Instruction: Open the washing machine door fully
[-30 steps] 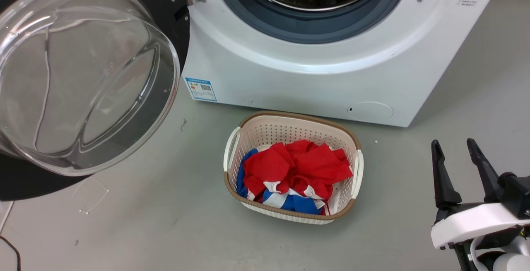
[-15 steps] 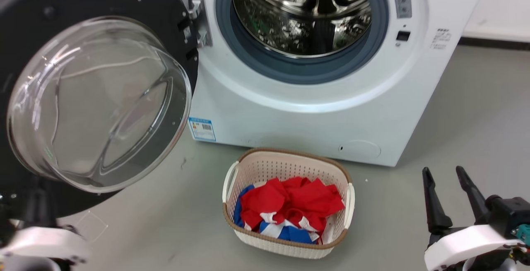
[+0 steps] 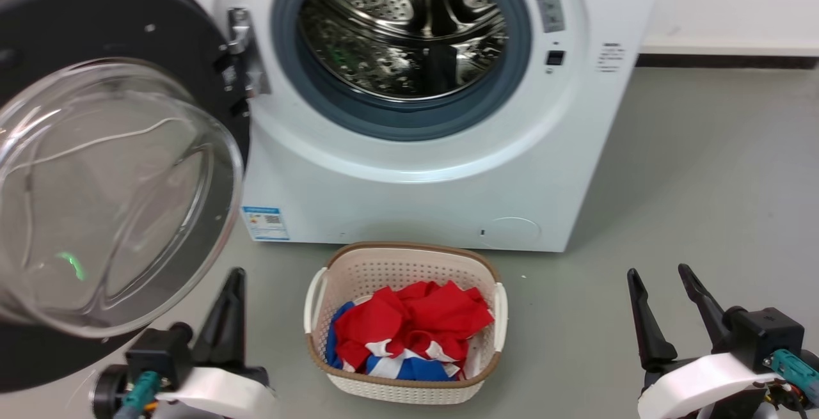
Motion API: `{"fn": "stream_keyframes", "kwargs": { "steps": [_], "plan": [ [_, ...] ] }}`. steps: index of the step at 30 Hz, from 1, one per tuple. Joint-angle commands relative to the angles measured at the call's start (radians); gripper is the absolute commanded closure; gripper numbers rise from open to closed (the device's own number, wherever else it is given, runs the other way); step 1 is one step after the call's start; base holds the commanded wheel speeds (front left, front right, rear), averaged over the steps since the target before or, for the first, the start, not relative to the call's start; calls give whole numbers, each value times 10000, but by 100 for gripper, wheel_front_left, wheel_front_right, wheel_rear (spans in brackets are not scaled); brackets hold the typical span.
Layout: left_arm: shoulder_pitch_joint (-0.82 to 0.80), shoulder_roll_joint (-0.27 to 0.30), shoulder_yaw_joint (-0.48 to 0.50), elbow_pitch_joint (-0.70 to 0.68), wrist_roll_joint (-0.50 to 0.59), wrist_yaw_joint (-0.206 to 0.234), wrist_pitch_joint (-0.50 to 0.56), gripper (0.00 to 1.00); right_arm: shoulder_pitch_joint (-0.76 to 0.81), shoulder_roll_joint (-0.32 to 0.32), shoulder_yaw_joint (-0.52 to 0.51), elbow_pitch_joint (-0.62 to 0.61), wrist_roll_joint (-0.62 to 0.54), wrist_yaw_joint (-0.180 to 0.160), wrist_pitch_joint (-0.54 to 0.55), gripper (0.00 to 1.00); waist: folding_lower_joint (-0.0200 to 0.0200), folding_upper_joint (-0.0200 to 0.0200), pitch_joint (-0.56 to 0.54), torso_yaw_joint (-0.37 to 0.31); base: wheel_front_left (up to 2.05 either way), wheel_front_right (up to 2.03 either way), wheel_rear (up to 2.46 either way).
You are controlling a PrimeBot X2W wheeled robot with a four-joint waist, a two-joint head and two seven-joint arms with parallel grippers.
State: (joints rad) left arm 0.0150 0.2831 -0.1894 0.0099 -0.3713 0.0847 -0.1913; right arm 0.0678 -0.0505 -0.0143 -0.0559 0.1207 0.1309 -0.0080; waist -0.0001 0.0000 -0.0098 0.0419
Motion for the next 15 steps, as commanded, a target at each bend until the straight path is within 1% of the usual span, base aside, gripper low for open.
{"fn": "stream_keyframes", "kwargs": {
  "steps": [1,6,7,9,10,11,15],
  "plan": [
    [-36,-54,-57,116,40,0,13,100,-67,7,59,-10,-81,-3,16,0,1,0,19,-261,0,0,0],
    [-57,-295,-234,703,-11,19,-126,99,-68,9,92,79,-43,-3,6,0,1,0,35,-715,0,0,0],
    [-84,-283,-253,789,32,26,-166,90,-54,9,101,92,-21,-1,-8,0,1,0,39,-779,0,0,0],
    [-146,-299,-294,953,77,51,-215,52,-32,9,104,117,6,-3,-22,0,1,0,50,-859,0,0,0],
    [-183,-318,-300,1009,84,74,-243,22,-35,9,106,124,15,-3,-33,0,1,0,59,-890,0,0,0],
    [-229,-324,-293,1052,80,87,-249,0,-43,9,116,129,28,-3,-48,0,1,0,68,-916,0,0,0],
    [-409,-250,-191,1159,84,119,-318,0,-121,9,114,158,82,-3,-77,0,1,0,88,-990,0,0,0]
  ]
}}
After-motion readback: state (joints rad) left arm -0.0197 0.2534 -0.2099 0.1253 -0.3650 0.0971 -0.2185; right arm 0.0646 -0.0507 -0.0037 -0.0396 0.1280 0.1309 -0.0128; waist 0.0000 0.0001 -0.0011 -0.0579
